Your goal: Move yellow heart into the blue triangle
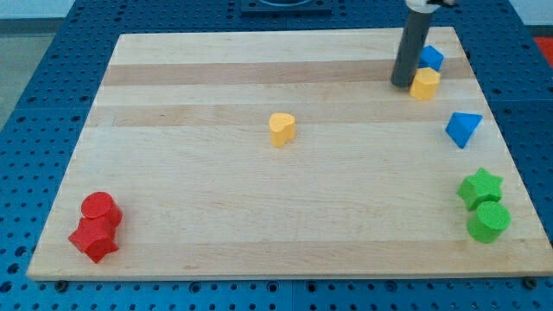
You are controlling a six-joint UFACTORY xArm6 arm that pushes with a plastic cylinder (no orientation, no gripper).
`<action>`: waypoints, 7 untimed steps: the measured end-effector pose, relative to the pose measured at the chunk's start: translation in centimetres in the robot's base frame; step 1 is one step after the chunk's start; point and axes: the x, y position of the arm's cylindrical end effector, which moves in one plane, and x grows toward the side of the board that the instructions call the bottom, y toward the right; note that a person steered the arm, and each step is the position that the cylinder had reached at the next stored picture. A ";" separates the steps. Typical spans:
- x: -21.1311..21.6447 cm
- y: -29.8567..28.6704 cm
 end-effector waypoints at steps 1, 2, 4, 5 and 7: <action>0.2 0.5; 0.2 0.8; 0.2 -1.5; 0.2 -6.8; 0.2 -17.6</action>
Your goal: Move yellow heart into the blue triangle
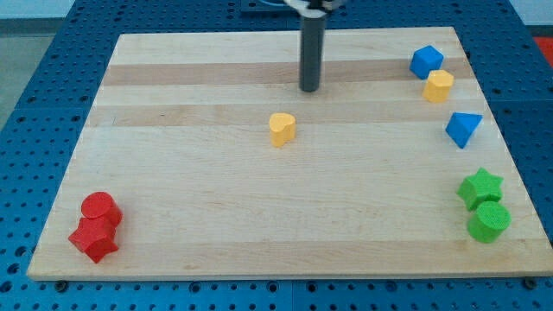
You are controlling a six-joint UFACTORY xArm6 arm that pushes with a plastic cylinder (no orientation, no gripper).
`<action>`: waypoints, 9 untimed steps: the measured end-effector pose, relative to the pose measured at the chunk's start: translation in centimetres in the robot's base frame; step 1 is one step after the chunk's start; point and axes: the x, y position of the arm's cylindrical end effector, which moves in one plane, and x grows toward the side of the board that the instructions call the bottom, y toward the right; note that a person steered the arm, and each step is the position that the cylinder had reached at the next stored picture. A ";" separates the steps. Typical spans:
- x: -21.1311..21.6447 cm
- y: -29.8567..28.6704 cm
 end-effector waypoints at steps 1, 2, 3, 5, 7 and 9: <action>0.0 -4.9; 0.2 -7.0; 5.6 -6.5; 6.9 -6.5; 9.1 -5.5; 3.4 7.7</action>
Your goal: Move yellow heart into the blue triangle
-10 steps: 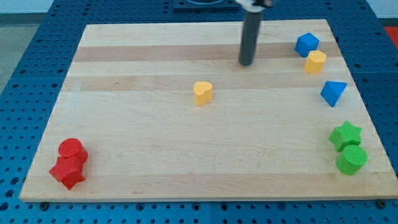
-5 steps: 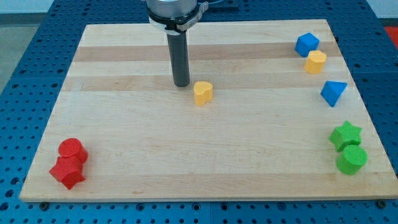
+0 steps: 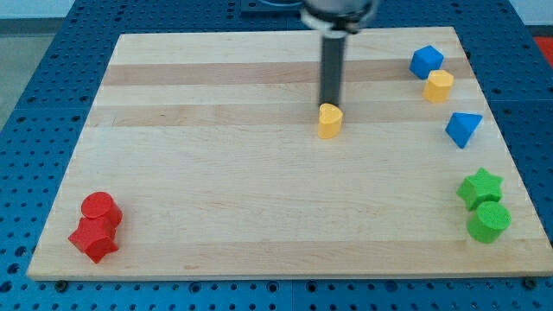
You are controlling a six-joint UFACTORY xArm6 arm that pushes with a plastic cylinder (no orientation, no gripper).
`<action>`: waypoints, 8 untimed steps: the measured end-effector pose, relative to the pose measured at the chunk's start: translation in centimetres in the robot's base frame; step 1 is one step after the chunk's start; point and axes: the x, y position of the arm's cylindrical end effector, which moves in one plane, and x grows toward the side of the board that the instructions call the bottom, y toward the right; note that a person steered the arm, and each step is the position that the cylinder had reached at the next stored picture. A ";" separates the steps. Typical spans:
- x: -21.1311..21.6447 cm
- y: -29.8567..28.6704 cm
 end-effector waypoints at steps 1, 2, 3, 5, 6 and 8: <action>-0.2 1.7; -0.2 -2.2; -0.7 -7.8; 7.7 -9.7; 7.6 -9.7; 5.1 -3.0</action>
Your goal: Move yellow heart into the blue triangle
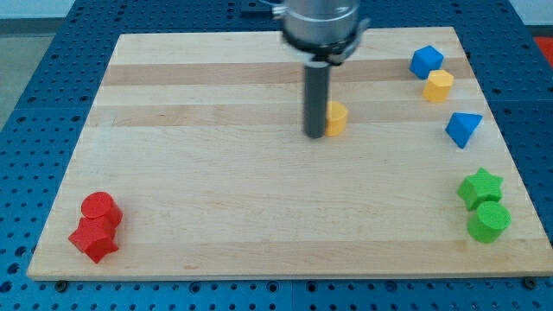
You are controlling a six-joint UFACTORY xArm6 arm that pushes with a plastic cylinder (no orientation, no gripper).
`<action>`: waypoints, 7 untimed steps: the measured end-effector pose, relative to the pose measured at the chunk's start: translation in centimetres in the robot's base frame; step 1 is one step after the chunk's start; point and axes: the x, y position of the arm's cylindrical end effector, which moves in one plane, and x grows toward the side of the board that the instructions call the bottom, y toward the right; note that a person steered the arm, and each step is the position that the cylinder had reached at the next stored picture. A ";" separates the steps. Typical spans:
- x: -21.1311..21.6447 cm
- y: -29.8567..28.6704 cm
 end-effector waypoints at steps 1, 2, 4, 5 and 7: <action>-1.8 6.7; -2.3 12.4; -1.0 11.5; 1.8 8.5; -2.9 5.1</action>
